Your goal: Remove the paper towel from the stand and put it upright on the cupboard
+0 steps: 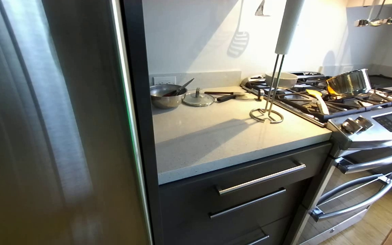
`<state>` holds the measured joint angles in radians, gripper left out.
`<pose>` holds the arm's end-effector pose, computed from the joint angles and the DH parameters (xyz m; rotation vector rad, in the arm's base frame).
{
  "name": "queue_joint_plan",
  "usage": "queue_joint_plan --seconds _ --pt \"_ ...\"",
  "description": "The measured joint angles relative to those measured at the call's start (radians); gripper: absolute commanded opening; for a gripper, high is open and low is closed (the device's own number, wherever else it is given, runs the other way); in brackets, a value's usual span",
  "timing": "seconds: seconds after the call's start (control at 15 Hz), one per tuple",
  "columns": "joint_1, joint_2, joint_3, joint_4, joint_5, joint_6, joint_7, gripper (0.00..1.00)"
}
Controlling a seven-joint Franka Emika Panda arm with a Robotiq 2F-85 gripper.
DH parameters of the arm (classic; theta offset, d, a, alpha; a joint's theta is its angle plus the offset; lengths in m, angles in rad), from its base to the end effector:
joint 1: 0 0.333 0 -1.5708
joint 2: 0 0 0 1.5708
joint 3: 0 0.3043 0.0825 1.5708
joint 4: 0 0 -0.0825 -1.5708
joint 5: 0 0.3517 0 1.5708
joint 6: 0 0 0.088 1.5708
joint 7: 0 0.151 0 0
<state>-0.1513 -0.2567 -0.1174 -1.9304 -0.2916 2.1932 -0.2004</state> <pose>0.4876 -0.1620 0.6082 2.7156 0.0480 0.6204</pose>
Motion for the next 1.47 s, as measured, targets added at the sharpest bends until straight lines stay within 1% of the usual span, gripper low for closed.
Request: queue_joint_plan --seconds 0.33,0.53,0.73,0.87,1.27,1.47 --pt "0.000 -0.037 0.024 0.031 -0.039 -0.025 0.012 0.06" --pt "0.000 -0.054 0.039 0.045 -0.058 -0.036 0.019 0.06" --pt "0.001 -0.071 0.053 0.047 -0.069 -0.038 0.024 0.04" --pt "0.003 -0.082 0.061 0.047 -0.069 -0.038 0.024 0.05" --pt "0.037 -0.108 0.075 0.044 -0.063 -0.043 0.018 0.07" --pt "0.062 -0.112 0.075 0.039 -0.043 -0.068 0.002 0.07"
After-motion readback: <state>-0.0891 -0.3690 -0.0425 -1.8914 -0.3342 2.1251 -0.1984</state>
